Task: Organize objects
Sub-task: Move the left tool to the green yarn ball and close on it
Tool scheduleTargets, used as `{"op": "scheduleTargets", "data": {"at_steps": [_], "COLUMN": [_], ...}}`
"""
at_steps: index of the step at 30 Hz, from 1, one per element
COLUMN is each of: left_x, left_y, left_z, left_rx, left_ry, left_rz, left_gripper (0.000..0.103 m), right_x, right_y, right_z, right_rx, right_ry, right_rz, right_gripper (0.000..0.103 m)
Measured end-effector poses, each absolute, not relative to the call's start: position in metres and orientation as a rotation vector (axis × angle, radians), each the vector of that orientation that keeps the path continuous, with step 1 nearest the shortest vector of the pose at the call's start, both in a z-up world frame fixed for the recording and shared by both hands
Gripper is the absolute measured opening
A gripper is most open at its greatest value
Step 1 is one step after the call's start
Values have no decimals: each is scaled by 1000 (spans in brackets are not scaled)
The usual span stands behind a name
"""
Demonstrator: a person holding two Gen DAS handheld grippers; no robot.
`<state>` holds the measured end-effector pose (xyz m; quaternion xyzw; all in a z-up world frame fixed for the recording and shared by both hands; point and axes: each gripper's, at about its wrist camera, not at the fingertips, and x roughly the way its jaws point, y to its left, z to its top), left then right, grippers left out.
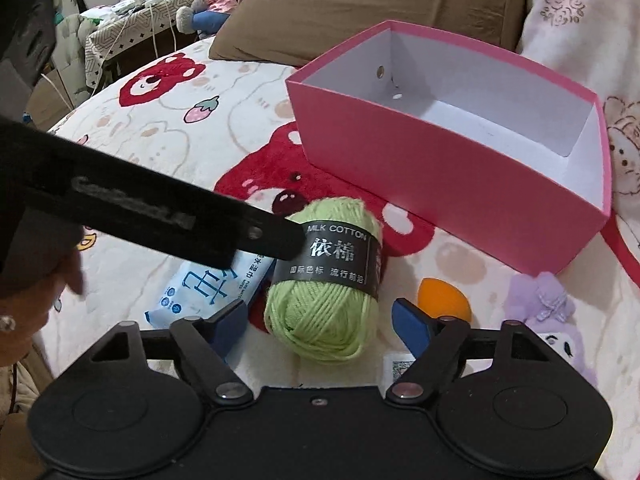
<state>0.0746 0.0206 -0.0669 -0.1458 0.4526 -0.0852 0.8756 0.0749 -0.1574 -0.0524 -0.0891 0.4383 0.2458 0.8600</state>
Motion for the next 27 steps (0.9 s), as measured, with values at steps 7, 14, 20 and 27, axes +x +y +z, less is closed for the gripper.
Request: {"op": "scheduleTargets", "data": {"at_steps": [7, 14, 20, 27], "left_x": [79, 75, 77, 77], "left_y": [29, 24, 28, 31], "left_z": [-87, -111, -128, -138], "left_rx": [-372, -510, -609, -681], "left_ry": [963, 1002, 1011, 1057], "left_rz": [-194, -251, -261, -256], "left_gripper": [81, 61, 60, 53], "right_x": [85, 87, 88, 87], "right_y": [-154, -154, -150, -152], "right_z": [-69, -82, -89, -104], "right_rx": [-181, -177, -170, -141], "right_ry": [933, 921, 930, 929], "right_rz": [516, 527, 487, 433], "right_gripper": [69, 64, 60, 66]}}
